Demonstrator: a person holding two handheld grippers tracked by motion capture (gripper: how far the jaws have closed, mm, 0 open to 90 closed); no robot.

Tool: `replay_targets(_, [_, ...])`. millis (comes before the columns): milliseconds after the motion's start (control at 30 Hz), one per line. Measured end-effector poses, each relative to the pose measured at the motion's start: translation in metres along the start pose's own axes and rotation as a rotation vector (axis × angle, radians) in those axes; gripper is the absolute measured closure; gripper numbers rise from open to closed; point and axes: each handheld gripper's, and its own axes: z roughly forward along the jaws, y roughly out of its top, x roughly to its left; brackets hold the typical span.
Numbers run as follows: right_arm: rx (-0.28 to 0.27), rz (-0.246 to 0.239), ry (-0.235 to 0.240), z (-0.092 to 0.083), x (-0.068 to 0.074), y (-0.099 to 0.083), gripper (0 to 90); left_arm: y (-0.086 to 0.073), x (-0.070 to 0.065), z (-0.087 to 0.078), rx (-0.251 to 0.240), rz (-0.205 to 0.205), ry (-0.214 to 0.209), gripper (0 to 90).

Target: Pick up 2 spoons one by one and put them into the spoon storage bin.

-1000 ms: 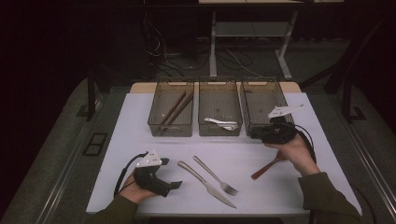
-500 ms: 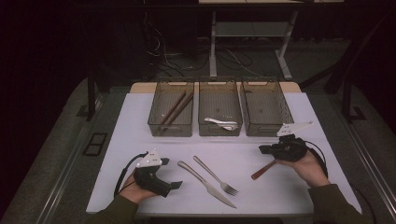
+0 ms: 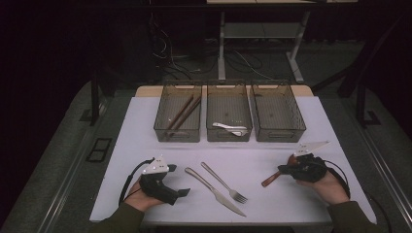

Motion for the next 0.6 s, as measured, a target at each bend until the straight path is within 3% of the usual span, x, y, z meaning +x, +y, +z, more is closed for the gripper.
replay_targets(300, [0.042,-0.037,0.005,0.009,0.003,-0.005,89.2,0.000,0.000,0.000,0.001,0.000,0.000,0.2])
replay_targets(600, [0.048,-0.059,0.012,0.015,0.004,-0.002,89.2,0.000,0.000,0.001,0.004,0.002,0.000,0.2])
